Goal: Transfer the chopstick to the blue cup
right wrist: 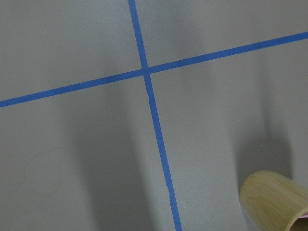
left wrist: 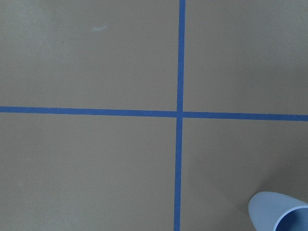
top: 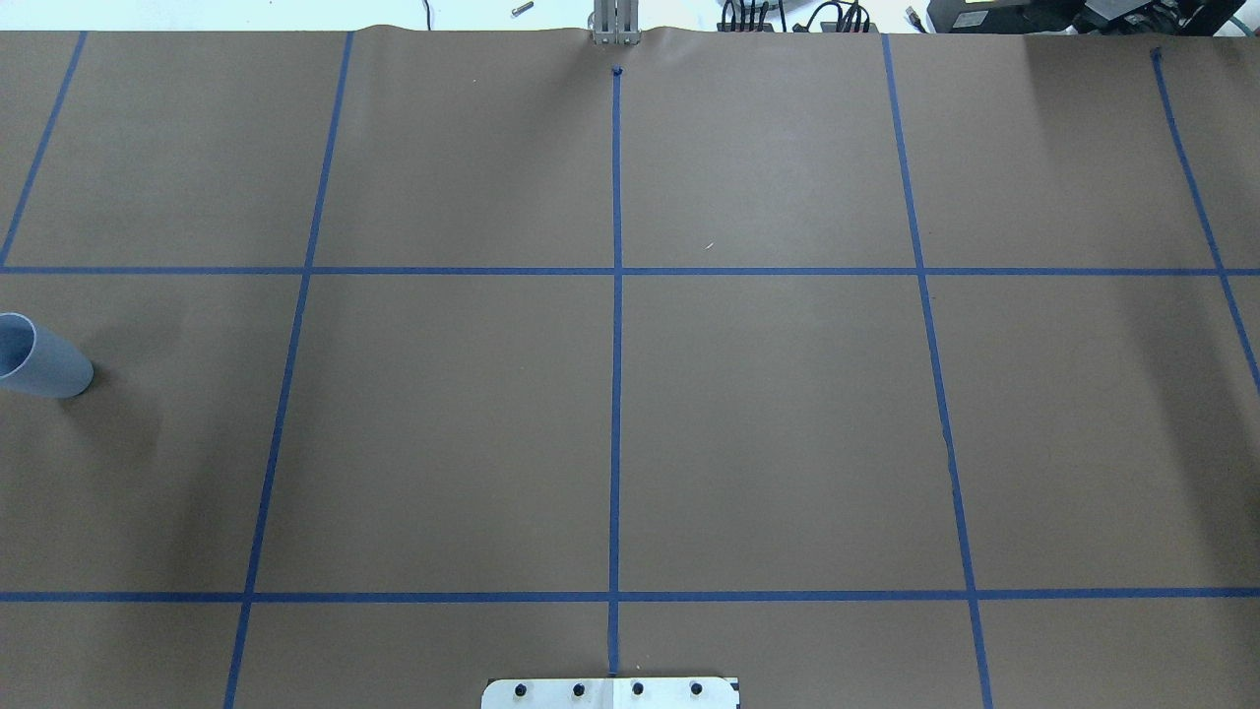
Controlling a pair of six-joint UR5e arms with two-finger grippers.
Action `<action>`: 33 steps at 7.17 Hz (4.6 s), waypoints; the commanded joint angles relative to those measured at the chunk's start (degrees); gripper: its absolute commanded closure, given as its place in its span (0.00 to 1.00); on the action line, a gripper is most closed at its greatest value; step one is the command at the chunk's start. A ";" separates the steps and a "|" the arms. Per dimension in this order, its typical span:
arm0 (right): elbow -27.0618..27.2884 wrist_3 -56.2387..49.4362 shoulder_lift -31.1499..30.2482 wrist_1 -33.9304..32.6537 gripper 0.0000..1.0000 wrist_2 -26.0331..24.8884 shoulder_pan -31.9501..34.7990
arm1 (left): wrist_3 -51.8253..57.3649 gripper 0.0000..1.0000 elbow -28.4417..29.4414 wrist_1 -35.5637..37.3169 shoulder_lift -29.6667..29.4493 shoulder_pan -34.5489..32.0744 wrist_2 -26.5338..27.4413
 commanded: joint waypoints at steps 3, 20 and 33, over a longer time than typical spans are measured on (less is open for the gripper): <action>0.00 0.09 -0.09 -0.01 0.00 1.32 0.00 | -0.16 0.02 0.00 0.00 -0.19 0.02 2.09; 1.94 0.08 -0.70 -0.53 0.00 1.50 0.09 | -17.39 0.02 1.40 -18.28 2.97 19.43 -2.37; 2.47 1.14 -0.09 -0.36 0.00 5.89 0.17 | -42.42 1.00 -6.51 6.42 -24.03 24.49 -6.77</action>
